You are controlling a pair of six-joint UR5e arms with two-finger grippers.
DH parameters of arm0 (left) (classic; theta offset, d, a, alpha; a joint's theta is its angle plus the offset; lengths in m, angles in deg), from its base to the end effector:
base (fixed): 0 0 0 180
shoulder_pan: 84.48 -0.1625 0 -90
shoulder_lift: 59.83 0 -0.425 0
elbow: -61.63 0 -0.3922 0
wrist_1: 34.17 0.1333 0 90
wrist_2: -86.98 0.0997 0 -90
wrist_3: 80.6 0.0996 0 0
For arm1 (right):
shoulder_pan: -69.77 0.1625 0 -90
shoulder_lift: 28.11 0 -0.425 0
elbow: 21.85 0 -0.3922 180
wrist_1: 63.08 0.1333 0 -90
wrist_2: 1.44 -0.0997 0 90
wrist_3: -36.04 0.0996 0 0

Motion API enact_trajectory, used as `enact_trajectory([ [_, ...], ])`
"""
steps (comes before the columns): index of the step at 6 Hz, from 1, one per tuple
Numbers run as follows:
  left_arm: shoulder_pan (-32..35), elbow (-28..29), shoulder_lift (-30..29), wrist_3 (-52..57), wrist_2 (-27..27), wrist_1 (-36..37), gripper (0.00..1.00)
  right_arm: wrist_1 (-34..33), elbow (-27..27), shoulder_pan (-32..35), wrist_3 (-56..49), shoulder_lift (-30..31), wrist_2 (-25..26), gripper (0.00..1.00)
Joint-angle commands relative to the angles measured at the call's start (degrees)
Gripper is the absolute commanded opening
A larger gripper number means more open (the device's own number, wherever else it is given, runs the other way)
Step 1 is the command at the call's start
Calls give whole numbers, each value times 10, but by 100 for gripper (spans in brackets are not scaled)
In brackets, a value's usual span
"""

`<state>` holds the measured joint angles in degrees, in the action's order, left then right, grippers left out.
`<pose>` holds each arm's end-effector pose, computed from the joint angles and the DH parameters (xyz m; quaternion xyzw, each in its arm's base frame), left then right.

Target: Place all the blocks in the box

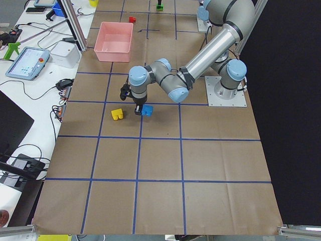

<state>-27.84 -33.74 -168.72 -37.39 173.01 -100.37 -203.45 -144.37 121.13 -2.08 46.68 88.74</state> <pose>0.2096 -0.5733 0.3033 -0.0857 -0.9957 0.0183 0.0297 -0.1955 -0.4576 0.1875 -0.0046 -0.9997 0.0171 0.0155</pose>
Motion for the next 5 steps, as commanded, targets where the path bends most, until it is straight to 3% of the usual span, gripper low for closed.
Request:
enact_trajectory([
  [1, 90, 113, -21, -127, -4, -66, 0, 72, 40, 1, 4, 25, 0, 10],
  [2, 147, 150, -46, -223, -6, -68, 0, 149, 87, 2, 5, 42, -1, 9],
  [5, 345, 307, -152, -543, -22, -69, 0, 241, 248, 50, 2, 39, -25, 4],
])
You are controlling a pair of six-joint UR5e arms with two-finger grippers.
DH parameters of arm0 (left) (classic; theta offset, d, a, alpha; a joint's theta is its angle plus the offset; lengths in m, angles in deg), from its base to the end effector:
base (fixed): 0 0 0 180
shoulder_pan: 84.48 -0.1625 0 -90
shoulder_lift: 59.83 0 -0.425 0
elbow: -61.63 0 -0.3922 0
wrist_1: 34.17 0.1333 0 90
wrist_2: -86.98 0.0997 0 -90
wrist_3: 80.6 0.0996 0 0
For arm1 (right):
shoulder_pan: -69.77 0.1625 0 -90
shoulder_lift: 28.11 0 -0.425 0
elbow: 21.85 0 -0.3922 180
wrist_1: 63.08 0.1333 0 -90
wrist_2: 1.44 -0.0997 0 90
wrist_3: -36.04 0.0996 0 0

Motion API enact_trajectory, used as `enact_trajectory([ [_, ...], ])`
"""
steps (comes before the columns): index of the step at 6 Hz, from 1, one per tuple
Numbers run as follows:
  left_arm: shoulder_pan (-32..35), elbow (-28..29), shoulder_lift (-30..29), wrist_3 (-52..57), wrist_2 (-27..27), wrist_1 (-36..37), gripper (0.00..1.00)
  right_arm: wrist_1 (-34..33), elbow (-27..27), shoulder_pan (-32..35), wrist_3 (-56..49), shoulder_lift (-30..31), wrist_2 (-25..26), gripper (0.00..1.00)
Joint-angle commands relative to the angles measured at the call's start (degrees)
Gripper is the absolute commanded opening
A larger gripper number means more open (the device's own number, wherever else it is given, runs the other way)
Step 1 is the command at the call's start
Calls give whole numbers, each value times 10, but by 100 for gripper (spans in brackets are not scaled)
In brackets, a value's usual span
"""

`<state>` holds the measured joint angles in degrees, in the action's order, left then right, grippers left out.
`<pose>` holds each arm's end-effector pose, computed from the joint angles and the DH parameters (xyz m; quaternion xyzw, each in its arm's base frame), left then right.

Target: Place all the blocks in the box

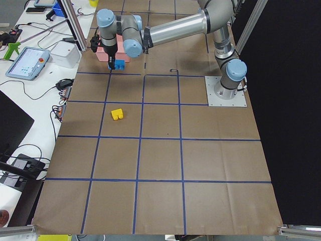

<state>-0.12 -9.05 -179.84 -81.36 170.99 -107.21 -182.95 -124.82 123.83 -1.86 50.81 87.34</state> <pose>-0.0734 -0.7186 0.3702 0.0528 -0.9957 0.0568 0.0498 -0.2127 -0.5241 0.3308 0.0176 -0.9985 0.0470 0.0220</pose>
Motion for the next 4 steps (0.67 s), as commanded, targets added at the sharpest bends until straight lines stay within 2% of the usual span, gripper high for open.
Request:
enact_trajectory([
  [1, 127, 139, -91, -210, 3, -8, 0, 49, 83, 46, -2, -11, -41, 3],
  [2, 166, 205, -141, -276, 8, -10, 0, 47, 101, 67, -2, -26, -65, 3],
  [3, 178, 217, -178, -282, 41, -4, 0, 47, 130, 102, -2, -43, -76, 3],
  [4, 179, 216, -199, -282, 42, 1, 0, 48, 163, 136, 2, -63, -77, 4],
])
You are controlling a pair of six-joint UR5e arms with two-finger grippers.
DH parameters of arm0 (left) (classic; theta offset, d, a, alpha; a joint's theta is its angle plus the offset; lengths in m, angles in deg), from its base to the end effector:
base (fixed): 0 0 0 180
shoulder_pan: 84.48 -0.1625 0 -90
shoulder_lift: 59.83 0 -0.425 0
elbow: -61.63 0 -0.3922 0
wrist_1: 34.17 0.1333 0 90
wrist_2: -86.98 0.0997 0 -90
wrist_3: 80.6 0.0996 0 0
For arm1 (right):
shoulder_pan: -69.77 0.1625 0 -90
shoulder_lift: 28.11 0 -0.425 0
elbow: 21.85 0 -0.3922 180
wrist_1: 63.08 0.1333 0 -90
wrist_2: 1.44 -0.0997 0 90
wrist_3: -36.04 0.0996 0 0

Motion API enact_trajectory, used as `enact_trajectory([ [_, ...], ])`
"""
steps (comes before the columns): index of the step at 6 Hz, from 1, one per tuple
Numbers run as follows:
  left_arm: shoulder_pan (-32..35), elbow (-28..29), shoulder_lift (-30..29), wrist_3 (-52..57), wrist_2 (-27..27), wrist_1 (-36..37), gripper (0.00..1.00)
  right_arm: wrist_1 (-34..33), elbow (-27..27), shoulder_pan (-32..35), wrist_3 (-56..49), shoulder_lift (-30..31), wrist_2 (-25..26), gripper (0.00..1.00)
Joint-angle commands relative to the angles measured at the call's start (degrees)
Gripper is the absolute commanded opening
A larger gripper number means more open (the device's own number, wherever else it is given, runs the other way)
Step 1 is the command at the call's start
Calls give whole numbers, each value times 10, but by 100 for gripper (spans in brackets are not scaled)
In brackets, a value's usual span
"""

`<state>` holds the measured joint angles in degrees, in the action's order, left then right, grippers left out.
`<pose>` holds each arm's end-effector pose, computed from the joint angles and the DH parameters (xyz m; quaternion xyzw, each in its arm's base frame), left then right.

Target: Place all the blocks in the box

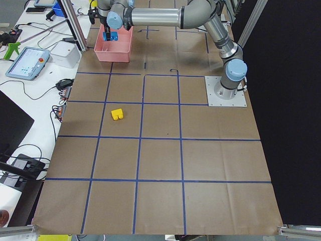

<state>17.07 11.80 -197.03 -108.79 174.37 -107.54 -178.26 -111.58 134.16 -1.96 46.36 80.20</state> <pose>-0.2984 -0.7719 0.3218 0.1423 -0.9860 0.0710 0.0498 -0.1293 -0.6116 0.3889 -0.1135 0.9871 -0.1116 0.0163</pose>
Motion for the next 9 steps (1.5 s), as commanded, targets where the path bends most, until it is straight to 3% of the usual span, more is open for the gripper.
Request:
enact_trajectory([
  [1, 7, 7, -29, -8, 9, 4, 14, -3, 62, 75, 13, -47, -9, 4],
  [2, 7, 6, -30, -9, 10, 29, 74, 0, 90, 110, 39, -70, -9, 4],
  [3, 7, 9, -26, -10, 10, 59, 98, 1, 102, 136, 73, -76, -10, 4],
  [5, -3, 12, 15, 7, 9, 32, 99, 2, 163, 176, 103, -82, -9, 5],
  [7, -84, 0, 100, 159, 3, -85, 99, -7, 189, 255, 249, -105, -16, 5],
  [8, -123, -19, 116, 248, 8, -107, 99, -14, 197, 300, 322, -124, -58, 5],
  [9, -177, -43, 119, 330, 1, -107, 99, -101, 207, 331, 373, -162, -70, 6],
])
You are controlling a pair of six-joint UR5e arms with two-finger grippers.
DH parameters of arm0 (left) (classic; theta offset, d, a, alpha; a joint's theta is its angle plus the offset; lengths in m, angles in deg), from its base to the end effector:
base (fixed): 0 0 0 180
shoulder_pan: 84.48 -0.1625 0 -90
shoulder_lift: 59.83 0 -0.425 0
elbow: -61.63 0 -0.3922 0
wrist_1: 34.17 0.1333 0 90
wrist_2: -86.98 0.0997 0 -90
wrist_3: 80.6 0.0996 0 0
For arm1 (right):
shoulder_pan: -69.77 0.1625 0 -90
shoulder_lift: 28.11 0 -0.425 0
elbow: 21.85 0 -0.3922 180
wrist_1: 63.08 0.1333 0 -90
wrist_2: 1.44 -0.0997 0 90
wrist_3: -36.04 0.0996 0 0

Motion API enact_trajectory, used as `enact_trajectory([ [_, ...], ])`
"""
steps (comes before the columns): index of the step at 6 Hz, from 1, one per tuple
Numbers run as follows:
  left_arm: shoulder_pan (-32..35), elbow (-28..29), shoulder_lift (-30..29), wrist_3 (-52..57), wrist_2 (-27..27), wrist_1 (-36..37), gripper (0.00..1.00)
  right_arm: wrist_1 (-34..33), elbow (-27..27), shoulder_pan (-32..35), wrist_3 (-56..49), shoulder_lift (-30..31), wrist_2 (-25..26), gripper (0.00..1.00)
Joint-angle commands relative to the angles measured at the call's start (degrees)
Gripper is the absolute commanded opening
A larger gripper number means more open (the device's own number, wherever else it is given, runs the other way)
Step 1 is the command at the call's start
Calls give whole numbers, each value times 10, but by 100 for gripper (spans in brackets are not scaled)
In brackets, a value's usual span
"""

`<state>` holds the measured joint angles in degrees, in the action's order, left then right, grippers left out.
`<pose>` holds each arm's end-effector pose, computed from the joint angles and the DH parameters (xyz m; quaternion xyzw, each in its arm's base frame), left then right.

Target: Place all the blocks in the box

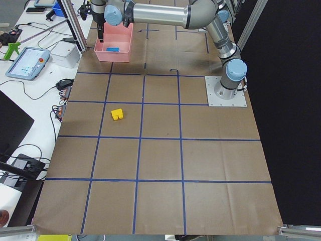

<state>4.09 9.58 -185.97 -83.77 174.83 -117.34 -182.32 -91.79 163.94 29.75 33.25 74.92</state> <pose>-0.1181 -0.7594 0.4347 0.0386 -0.9962 0.0750 0.0198 0.2087 -0.7056 0.4216 -0.1102 0.9708 -0.1802 0.1135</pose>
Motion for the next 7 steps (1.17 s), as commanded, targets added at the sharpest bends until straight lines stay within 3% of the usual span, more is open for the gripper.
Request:
enact_trajectory([
  [1, -105, -38, 10, 139, -5, -8, 99, -125, 31, 68, 105, -79, -18, 6],
  [3, -202, -53, -4, 128, -1, -3, 99, -161, 54, 76, 107, -113, -16, 13],
  [4, -227, -79, -6, 93, 2, 10, 99, -161, 54, 76, 102, -113, -13, 89],
  [5, -231, -114, -19, 84, 6, 86, 99, -152, 52, 75, 99, -110, -11, 100],
  [7, -230, -174, -28, 42, 4, 144, 99, -143, 42, 68, 92, -99, -5, 100],
])
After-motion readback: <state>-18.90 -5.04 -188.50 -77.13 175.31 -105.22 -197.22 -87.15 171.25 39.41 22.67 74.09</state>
